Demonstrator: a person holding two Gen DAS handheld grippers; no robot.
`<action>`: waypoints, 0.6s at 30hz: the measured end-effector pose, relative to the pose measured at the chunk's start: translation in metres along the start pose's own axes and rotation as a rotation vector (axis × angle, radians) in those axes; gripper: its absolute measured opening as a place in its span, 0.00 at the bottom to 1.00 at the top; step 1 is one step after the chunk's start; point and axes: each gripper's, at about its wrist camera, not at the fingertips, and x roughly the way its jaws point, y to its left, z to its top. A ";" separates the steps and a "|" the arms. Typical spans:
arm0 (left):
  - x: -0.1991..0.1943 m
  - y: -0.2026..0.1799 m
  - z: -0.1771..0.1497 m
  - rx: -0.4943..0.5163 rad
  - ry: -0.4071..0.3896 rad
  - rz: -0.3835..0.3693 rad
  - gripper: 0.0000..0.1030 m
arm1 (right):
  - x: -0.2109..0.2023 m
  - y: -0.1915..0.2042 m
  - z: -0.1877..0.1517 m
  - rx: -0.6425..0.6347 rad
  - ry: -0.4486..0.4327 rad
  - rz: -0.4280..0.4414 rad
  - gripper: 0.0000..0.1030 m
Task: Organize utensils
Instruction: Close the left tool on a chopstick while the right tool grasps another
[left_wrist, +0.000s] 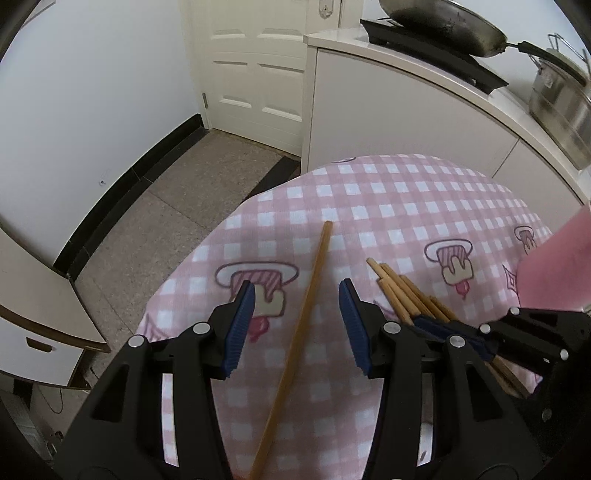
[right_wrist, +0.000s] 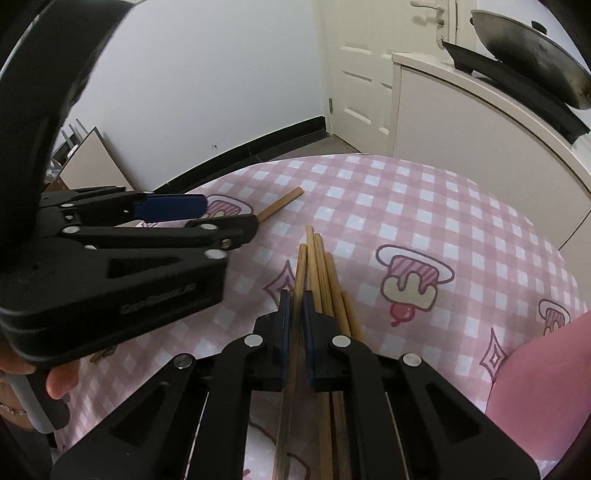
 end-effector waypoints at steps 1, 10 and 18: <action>0.002 -0.001 0.001 0.004 -0.001 0.007 0.41 | 0.000 0.000 0.000 0.003 -0.003 0.000 0.05; 0.019 -0.009 0.012 0.026 0.013 0.028 0.29 | 0.002 -0.011 0.006 0.035 -0.013 0.003 0.05; 0.023 -0.021 0.016 0.061 0.006 0.040 0.09 | 0.003 -0.010 0.006 0.037 -0.019 0.004 0.05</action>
